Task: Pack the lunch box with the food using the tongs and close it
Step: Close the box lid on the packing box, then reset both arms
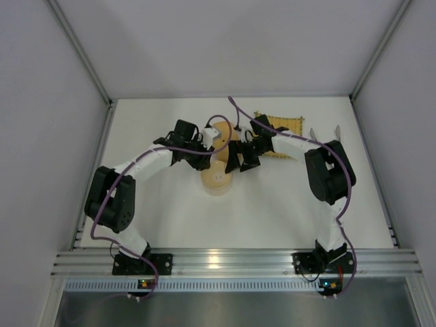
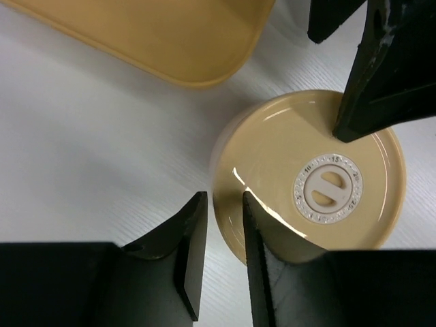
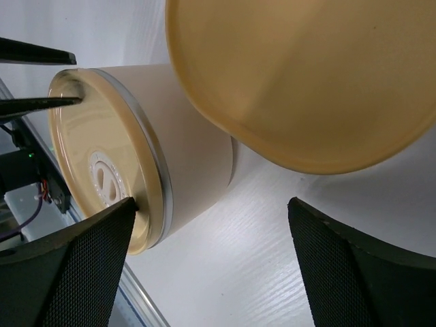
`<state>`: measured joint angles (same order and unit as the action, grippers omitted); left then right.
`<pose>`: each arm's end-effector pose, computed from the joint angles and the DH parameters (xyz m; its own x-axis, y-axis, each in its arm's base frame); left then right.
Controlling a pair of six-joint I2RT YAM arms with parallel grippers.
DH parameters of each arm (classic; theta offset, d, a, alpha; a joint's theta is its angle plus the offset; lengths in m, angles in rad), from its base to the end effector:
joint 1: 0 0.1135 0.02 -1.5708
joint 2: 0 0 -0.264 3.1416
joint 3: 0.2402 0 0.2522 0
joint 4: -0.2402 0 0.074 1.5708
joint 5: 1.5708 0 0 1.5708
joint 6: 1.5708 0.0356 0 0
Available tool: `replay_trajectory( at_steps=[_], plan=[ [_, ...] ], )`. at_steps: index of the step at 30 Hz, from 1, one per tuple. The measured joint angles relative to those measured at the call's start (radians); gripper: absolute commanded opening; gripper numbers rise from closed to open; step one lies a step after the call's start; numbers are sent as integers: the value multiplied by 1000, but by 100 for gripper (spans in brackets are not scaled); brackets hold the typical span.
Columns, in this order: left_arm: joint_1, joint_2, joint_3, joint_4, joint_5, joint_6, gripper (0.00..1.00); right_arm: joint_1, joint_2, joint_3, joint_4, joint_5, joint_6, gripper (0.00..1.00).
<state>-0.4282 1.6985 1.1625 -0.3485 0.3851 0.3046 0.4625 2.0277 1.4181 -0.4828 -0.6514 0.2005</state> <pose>0.3244 -0.1628 0.2191 -0.4910 0.5296 -0.6917 0.7848 0.6136 -0.0872 0.3651 0.2062 0.1685 -0.8990 -0.2712 -0.3439 -0.4343 0.6543 0.6191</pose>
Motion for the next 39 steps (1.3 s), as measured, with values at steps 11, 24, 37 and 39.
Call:
replay_trajectory(
  at_steps=[11, 24, 37, 39],
  plan=[
    [3, -135, 73, -179, 18, -80, 73, -6, -132, -42, -13, 30, -52, 96],
    [92, -304, 93, -243, 64, -182, 98, -93, -330, -84, -31, 71, -95, 98],
    [422, -577, -121, -296, 42, -202, 98, -350, -829, -296, -102, 291, -283, 99],
    [446, -611, -166, -297, 8, -201, 98, -384, -877, -333, -123, 316, -315, 100]
  ],
)
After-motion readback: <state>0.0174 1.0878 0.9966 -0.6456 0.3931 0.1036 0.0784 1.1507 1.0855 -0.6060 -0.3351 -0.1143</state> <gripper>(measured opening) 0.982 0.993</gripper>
